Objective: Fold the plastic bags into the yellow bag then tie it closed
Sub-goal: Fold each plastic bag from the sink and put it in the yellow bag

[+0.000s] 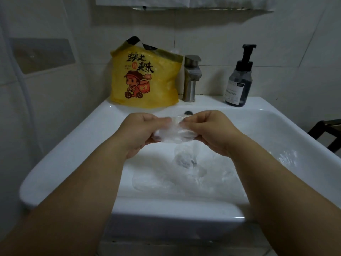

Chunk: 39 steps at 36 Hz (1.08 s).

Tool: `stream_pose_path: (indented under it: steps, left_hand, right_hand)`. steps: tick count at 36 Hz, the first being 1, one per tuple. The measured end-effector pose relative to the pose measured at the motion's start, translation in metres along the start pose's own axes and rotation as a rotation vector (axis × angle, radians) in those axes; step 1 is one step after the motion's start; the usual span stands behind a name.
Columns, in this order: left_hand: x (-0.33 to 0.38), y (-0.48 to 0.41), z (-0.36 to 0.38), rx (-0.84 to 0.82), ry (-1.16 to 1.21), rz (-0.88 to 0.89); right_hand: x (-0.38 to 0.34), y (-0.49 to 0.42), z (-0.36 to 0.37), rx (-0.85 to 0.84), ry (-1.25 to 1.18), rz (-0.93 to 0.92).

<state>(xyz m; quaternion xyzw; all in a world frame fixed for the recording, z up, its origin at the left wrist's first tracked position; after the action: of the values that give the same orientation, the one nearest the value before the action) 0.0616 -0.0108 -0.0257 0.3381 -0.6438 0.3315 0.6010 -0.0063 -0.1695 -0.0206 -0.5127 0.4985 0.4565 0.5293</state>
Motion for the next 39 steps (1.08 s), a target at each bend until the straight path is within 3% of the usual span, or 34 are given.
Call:
stream_pose_path:
  steps: [7,15,33,36,39]
  left_hand:
    - [-0.001,0.001,-0.002,-0.036,-0.093,0.062]
    - [-0.002,0.000,-0.002,-0.014,-0.157,0.118]
    - [-0.003,0.000,-0.002,0.171,-0.744,0.406]
    - [-0.005,-0.001,-0.003,0.109,-0.713,0.344]
    - [-0.003,-0.002,-0.004,0.051,-0.493,0.256]
  right_hand:
    - [0.002,-0.001,-0.002,0.021,0.287,0.040]
    - [0.001,0.000,0.001,0.053,0.432,0.079]
    - [0.002,-0.004,0.000,0.124,0.955,-0.210]
    - [0.000,-0.004,-0.004,0.132,0.937,-0.201]
    - [-0.003,-0.001,-0.008,0.098,0.765,-0.119]
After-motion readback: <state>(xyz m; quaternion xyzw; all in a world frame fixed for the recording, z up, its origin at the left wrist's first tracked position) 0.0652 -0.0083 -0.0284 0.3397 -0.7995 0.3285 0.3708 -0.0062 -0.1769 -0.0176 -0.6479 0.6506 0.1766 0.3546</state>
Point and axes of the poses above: each hand's wrist, its own y-axis away from the middle knuckle, its own z-axis out of the palm, x = y × z, the point moved 2 cm from there along -y, towards the middle knuckle, and after that the axes turned 7 degrees about -x, right-handed, at the moved point
